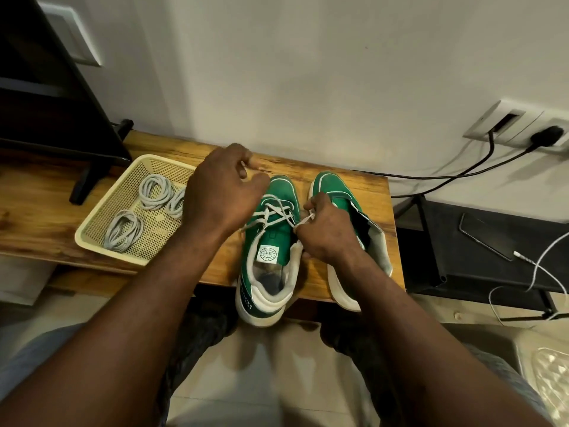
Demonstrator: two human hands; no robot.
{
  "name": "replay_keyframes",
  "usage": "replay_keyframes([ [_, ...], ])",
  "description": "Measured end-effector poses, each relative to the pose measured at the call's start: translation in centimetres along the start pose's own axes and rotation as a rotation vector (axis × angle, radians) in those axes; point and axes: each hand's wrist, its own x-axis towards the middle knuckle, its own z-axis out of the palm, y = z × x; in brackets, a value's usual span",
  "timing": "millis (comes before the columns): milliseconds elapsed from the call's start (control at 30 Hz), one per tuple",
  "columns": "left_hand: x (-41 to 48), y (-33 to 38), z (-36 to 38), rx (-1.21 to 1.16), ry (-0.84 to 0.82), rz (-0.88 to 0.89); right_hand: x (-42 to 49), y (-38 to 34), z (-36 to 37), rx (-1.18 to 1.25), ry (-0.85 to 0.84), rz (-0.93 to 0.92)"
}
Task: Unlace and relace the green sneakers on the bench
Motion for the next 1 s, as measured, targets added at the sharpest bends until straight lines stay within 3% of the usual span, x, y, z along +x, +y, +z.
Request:
replay_keyframes([
  [167, -1.8, -0.2, 2.4, 0.561, -0.318, 0.250, 0.1, -0.2, -0.7, 0.022, -0.076, -0.007],
  [233, -2.6, -0.7, 3.9, 0.670, -0.395, 0.276, 0.2, -0.3, -0.8, 0.026, -0.096, -0.001],
  [333, -3.4, -1.3, 4.9, 0.720, -0.386, 0.309, 0.4, -0.2, -0.6, -0.008, -0.094, -0.011],
  [567, -2.9, -0.9, 4.5, 0.446, -0.295, 0.143, -0.5, -0.3, -0.5, 0.064, -0.078, 0.068],
  [733, -2.2, -0.2, 3.5, 0.110, -0.273, -0.217, -0.4, -0.2, -0.4, 0.086, -0.065, 0.096],
  [867, -0.9, 0.2, 1.7, -0.357, -0.155, -0.494, -0.2, 0.5, -0.5, 0.010, -0.040, 0.097],
  [900, -0.2, 0.2, 0.7, -0.374, -0.113, -0.490, -0.2, 0.8, -0.7, 0.004, -0.048, 0.107],
  [1000, 1.1, -0.8, -1.4, -0.055, -0.093, -0.355, -0.4, 0.7, -1.4, 0.056, -0.112, 0.111],
])
